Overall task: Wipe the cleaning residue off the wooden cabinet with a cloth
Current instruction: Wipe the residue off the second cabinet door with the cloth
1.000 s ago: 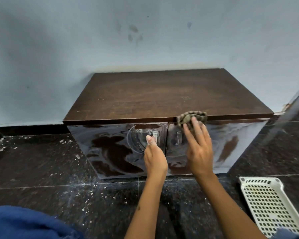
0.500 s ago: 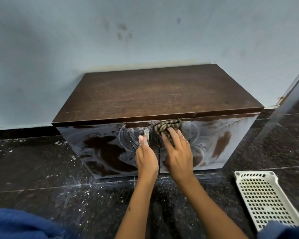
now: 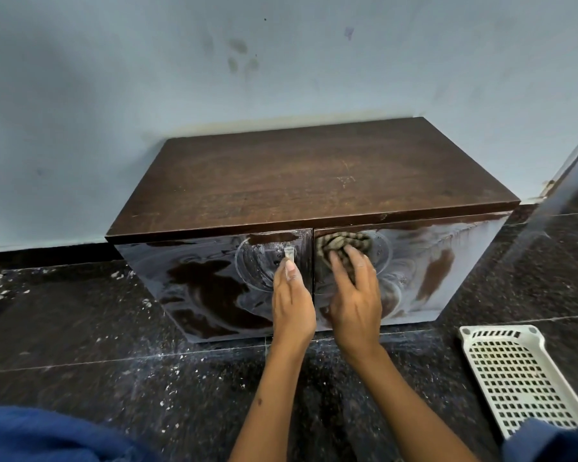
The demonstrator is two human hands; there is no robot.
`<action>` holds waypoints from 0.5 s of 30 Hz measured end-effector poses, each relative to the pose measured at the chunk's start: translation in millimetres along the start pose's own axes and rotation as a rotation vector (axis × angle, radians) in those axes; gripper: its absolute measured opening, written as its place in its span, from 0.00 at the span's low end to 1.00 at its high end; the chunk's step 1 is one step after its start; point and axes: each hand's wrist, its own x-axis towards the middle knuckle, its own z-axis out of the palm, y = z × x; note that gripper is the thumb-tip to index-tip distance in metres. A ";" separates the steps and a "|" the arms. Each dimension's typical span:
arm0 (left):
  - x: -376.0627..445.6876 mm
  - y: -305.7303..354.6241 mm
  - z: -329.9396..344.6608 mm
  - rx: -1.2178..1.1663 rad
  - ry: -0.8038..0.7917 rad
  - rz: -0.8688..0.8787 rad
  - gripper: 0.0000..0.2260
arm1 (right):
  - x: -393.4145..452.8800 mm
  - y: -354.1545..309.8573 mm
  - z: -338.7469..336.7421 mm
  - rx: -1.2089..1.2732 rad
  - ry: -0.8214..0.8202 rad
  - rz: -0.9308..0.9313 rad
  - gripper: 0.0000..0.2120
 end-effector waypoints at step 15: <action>-3.8 1.9 -1.7 0.068 0.291 0.216 0.23 | -33.2 -11.0 34.5 0.126 -0.397 0.043 0.25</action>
